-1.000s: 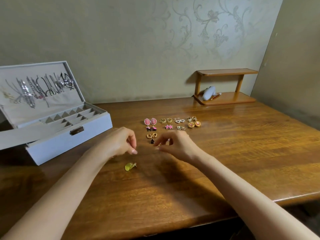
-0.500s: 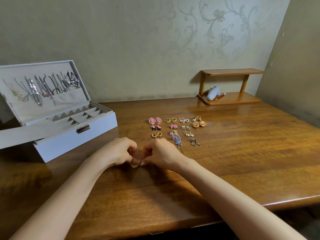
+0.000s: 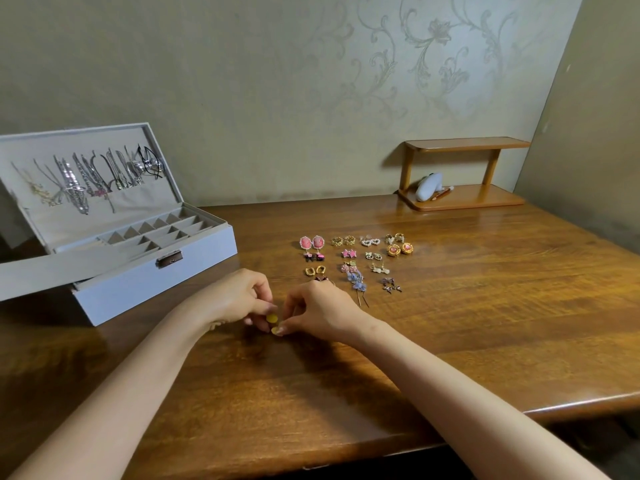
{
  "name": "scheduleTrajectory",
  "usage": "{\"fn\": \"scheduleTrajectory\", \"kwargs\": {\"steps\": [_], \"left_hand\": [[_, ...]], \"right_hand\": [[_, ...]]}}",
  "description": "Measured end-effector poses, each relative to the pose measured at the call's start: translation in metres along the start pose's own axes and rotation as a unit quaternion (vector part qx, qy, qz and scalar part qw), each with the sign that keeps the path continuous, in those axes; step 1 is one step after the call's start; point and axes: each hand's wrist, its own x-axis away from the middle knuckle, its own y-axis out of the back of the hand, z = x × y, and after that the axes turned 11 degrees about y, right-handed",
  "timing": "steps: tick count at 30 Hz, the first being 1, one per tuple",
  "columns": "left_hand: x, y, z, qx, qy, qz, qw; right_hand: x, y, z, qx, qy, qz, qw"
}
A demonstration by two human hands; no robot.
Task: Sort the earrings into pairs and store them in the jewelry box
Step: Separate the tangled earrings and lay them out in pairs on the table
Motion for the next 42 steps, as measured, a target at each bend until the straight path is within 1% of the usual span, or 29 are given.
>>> {"fn": "scheduleTrajectory", "kwargs": {"steps": [3, 5, 9, 12, 16, 19, 21, 23, 24, 31, 34, 42], "left_hand": [[-0.002, 0.0, 0.0, -0.039, -0.021, -0.05, 0.998], [-0.001, -0.001, -0.003, -0.037, -0.029, -0.073, 0.996], [-0.001, -0.012, -0.017, 0.031, -0.041, -0.062, 0.997], [-0.004, -0.026, -0.032, 0.064, -0.079, -0.047, 0.994], [-0.019, -0.048, -0.061, 0.057, -0.136, -0.064, 0.987], [-0.033, -0.065, -0.089, 0.085, -0.147, -0.052, 0.984], [-0.043, -0.074, -0.109, 0.077, -0.152, -0.069, 0.983], [-0.051, -0.08, -0.127, 0.032, -0.153, -0.115, 0.981], [-0.055, -0.083, -0.135, 0.023, -0.151, -0.125, 0.98], [-0.082, -0.095, -0.162, 0.002, -0.119, -0.13, 0.984], [-0.09, -0.099, -0.164, 0.006, -0.104, -0.127, 0.986], [-0.098, -0.104, -0.162, -0.032, -0.09, -0.162, 0.982]], "right_hand": [[0.002, 0.004, 0.0, -0.03, -0.003, -0.007, 1.0], [0.004, 0.008, -0.002, -0.057, -0.009, -0.019, 0.998], [0.015, 0.023, -0.012, -0.121, -0.032, -0.037, 0.991], [0.027, 0.04, -0.027, -0.119, -0.044, -0.059, 0.99], [0.048, 0.064, -0.052, -0.149, -0.095, -0.107, 0.978], [0.063, 0.084, -0.069, -0.155, -0.139, -0.154, 0.966], [0.07, 0.098, -0.082, -0.158, -0.173, -0.188, 0.954], [0.074, 0.108, -0.094, -0.159, -0.195, -0.214, 0.944], [0.074, 0.111, -0.1, -0.162, -0.201, -0.226, 0.94], [0.064, 0.118, -0.132, -0.14, -0.245, -0.259, 0.924], [0.057, 0.115, -0.141, -0.129, -0.249, -0.263, 0.923], [0.047, 0.109, -0.153, -0.083, -0.246, -0.272, 0.927]]}}
